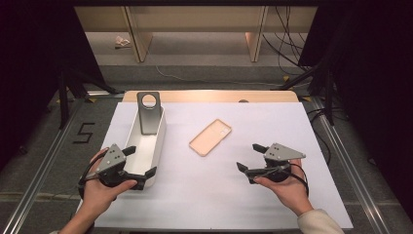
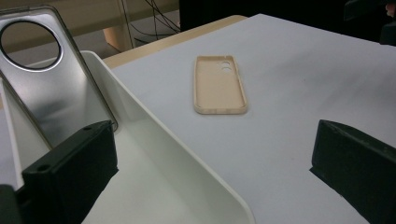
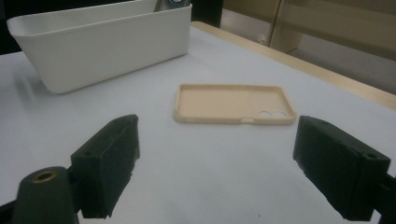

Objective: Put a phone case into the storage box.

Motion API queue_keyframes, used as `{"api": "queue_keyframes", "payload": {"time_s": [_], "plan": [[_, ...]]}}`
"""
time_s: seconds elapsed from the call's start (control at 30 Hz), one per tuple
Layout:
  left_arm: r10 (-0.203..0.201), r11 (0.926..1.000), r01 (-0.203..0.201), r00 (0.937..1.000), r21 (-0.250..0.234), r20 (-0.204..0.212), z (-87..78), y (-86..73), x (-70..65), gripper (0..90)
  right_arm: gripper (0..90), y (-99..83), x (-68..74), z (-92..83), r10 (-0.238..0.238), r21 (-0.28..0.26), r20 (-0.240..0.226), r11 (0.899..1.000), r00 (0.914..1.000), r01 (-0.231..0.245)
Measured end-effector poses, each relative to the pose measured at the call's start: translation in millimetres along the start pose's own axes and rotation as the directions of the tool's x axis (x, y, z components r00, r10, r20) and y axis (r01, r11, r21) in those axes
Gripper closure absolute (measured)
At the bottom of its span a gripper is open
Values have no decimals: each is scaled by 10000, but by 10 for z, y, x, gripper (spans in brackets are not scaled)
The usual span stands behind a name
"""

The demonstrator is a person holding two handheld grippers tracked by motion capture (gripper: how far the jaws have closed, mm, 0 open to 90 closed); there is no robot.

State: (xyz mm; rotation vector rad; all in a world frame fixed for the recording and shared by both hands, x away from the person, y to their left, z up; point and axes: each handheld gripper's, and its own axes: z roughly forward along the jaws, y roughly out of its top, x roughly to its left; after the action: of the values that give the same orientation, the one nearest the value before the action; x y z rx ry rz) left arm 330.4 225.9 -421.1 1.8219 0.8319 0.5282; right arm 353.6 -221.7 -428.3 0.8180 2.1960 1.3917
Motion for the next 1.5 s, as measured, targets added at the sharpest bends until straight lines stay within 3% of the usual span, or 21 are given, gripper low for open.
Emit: {"api": "queue_keyframes", "payload": {"time_s": [0.83, 0.97, 1.37, 1.43, 1.5], "plan": [[139, 9999, -139, 9999, -43, -27, 37, 8, -14, 0, 154, 52, -11, 60, -26, -102, -6, 9999, 10000, 26], [-47, 10000, 47, 10000, -19, -14, 47, 1, -6, 0, 155, 62, -11, 93, -82, -13, -54, 10000, 10000, 82], [-51, 10000, 51, 10000, -52, 37, 46, 7, -17, 0, 162, 173, 0, 203, -263, -40, -49, 9996, 9996, 263], [-74, 10000, 74, 10000, -49, 12, 44, 5, -11, 0, 175, 201, 4, 244, -257, -45, -66, 9997, 9996, 256], [-98, 9999, 99, 9999, -65, 20, 46, 6, -9, 0, 249, 231, 12, 287, -367, -35, -136, 9993, 9992, 366]]}}
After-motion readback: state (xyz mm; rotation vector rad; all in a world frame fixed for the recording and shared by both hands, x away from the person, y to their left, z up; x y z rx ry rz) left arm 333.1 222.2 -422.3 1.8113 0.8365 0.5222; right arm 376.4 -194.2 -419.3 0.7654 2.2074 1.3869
